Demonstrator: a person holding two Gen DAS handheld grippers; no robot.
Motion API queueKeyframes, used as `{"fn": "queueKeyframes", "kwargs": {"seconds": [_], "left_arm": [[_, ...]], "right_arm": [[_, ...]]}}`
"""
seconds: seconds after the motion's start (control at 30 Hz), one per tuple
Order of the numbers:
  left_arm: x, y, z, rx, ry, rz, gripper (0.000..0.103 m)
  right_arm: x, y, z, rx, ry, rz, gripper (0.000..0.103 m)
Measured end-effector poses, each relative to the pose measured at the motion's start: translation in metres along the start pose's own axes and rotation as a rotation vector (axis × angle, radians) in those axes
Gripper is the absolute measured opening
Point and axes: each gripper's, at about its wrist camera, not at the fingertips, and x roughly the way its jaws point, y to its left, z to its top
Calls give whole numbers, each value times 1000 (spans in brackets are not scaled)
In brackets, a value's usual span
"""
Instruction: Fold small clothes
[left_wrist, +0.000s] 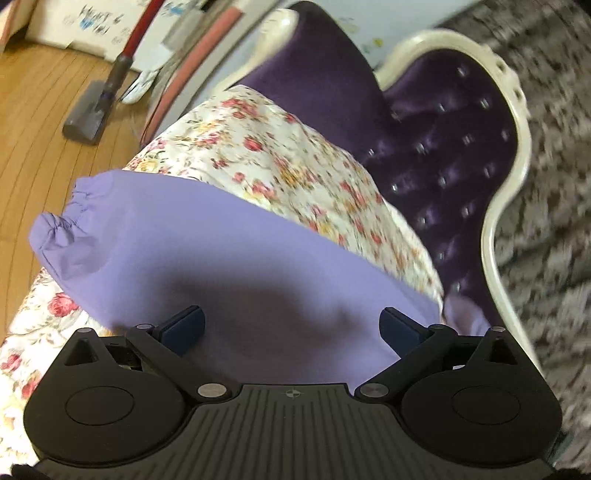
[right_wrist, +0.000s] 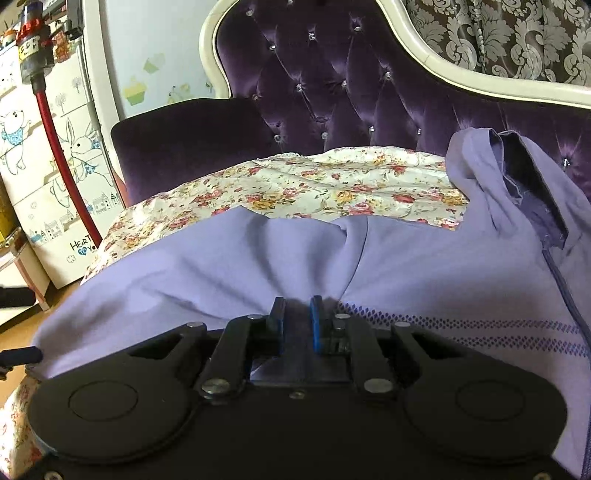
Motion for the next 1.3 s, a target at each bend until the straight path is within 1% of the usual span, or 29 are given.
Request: {"fn": "queueKeyframes", "kwargs": {"seconds": [0.13, 0.17, 0.23, 0.4, 0.43, 0.57, 0.67, 0.73, 0.77, 0.83, 0.9, 1.0, 1.1, 1.2, 1.3], "left_arm": [[7, 0, 9, -19, 7, 17, 102], [2, 2, 8, -35, -3, 11, 101], [-13, 8, 2, -61, -29, -28, 102], [-31, 20, -15, -60, 6, -14, 102], [-32, 23, -17, -69, 15, -26, 102], [-30, 19, -20, -93, 18, -46, 102], [-21, 11, -16, -60, 17, -13, 102], [-11, 9, -10, -81, 15, -23, 102], [-6, 10, -7, -110, 13, -34, 102], [2, 12, -2, -149, -11, -53, 102], [7, 11, 4, -160, -39, -62, 102], [9, 11, 18, -170, -113, -67, 101], [8, 22, 25, -250, -173, -74, 101], [3, 33, 26, -288, -156, -85, 101], [-10, 42, 18, -256, -140, -107, 102]], "right_arm": [[1, -1, 0, 4, -2, 4, 21], [1, -1, 0, 6, -2, 5, 21], [1, -1, -1, 11, -2, 8, 21], [1, -3, -2, 22, -5, 15, 21], [1, -3, -2, 24, -5, 17, 21], [1, -3, -2, 21, -5, 14, 21], [1, -3, -3, 19, -6, 13, 21], [1, -3, -3, 21, -5, 14, 21], [1, -3, -3, 21, -6, 14, 21], [1, -2, -2, 19, -6, 13, 21], [1, -3, -3, 22, -5, 15, 21], [1, -3, -3, 26, -5, 18, 21], [1, -4, -3, 27, -6, 19, 21], [1, -4, -3, 27, -6, 20, 21], [1, -4, -3, 28, -6, 20, 21]]}}
